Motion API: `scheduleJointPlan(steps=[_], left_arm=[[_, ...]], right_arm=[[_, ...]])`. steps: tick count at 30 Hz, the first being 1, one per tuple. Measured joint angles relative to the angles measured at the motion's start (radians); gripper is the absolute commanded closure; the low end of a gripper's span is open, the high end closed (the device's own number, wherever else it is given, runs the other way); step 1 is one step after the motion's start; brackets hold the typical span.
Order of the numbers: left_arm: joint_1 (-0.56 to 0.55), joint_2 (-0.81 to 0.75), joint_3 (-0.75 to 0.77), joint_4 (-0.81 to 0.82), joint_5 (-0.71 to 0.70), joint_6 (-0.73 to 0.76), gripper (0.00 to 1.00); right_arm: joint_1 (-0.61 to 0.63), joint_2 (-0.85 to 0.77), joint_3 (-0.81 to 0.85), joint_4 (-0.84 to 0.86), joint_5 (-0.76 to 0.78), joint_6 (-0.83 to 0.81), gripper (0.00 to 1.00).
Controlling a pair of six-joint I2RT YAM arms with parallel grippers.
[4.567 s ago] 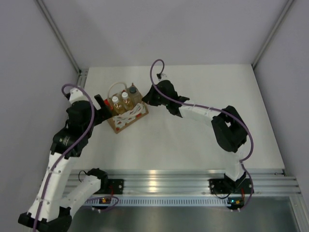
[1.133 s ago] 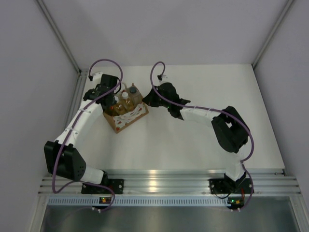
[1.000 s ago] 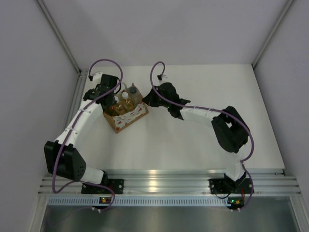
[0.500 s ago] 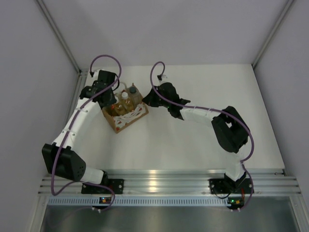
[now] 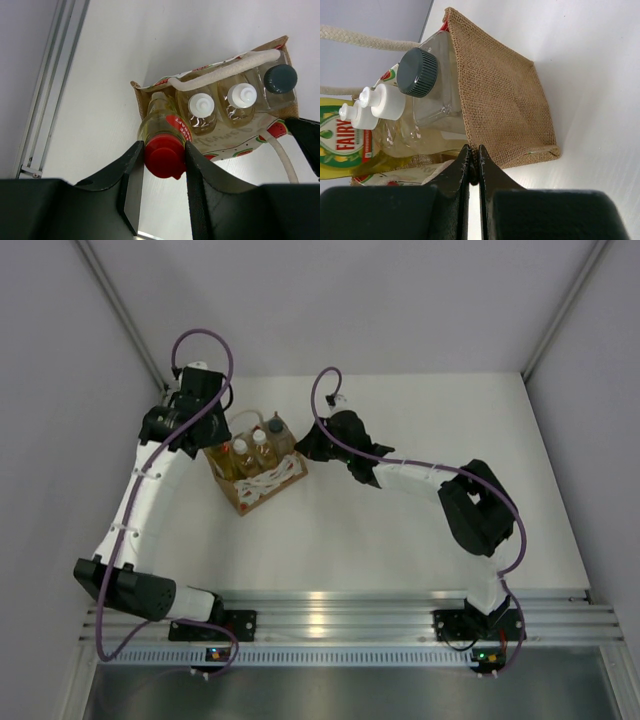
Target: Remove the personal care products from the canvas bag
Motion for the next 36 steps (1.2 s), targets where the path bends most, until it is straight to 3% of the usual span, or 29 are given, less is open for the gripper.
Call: scheduleJointPlan(steps=[10, 17, 26, 36], left_arm=[[0.000, -0.098, 0.205, -0.092, 0.070, 0.026, 1.00], [-0.003, -0.201, 0.225, -0.117, 0.198, 0.021, 1.00], [-0.005, -0.323, 0.113, -0.170, 0.317, 0.024, 1.00], [-0.005, -0.427, -0.145, -0.184, 0.364, 0.021, 1.00]], right_arm=[[0.001, 0.002, 0.019, -0.026, 0.000, 0.000, 1.00], [0.003, 0.006, 0.035, -0.047, 0.001, -0.001, 1.00], [0.004, 0.008, 0.053, -0.074, 0.005, -0.005, 1.00], [0.005, 0.015, 0.084, -0.117, 0.005, -0.013, 1.00]])
